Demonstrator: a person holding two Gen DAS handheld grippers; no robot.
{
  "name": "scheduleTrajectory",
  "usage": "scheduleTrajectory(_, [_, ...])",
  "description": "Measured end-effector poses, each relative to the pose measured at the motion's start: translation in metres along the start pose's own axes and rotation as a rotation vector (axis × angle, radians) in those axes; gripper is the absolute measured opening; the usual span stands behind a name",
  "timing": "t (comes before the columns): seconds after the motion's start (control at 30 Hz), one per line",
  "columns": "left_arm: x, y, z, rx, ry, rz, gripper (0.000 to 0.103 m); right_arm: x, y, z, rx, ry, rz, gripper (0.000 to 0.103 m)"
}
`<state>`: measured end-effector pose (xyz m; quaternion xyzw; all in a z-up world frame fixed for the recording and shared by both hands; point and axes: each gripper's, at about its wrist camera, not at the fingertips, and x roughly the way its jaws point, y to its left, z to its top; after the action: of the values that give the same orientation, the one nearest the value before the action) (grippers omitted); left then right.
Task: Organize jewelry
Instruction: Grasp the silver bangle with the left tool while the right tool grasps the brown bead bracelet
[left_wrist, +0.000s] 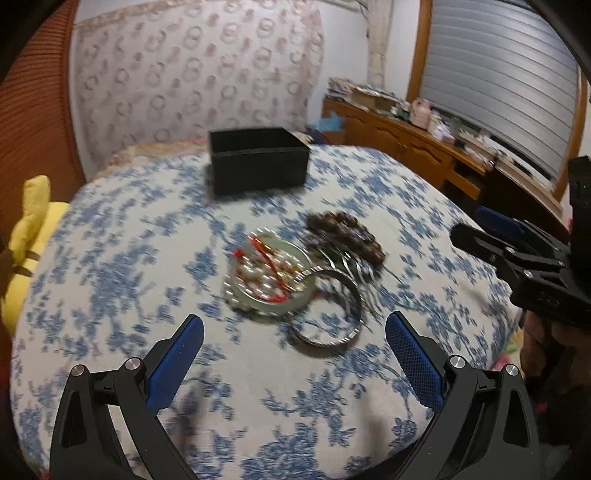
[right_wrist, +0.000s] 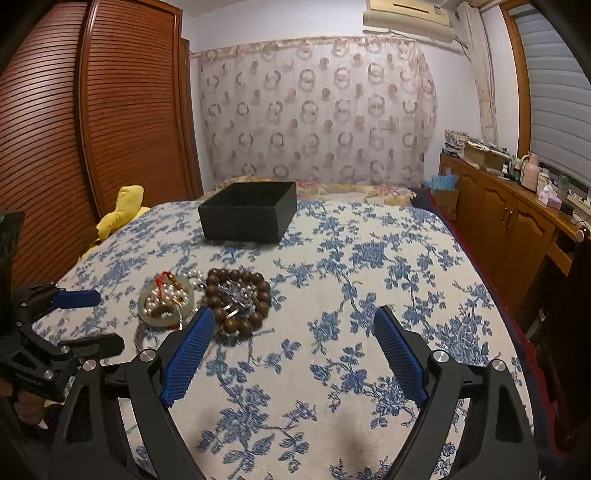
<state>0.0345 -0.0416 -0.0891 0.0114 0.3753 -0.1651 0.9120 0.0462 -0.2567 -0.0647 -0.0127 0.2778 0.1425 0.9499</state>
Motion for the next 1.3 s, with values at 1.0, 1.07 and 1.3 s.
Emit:
scheduleTrajectory(1.0, [0.015,0.000,0.003,-0.018,0.022,-0.072,0.053,0.007,-0.002,-0.007,-0.005,0.013,-0.009,0.090])
scheduleTrajectory(1.07, [0.012,0.000,0.004,-0.018,0.013,-0.071,0.053,0.009,0.000,-0.007,-0.011,0.018,-0.003,0.090])
scheduleTrajectory(1.3, [0.002,0.004,0.004,-0.019,-0.032,-0.069,0.052,0.024,0.009,-0.002,-0.039,0.059,0.065,0.084])
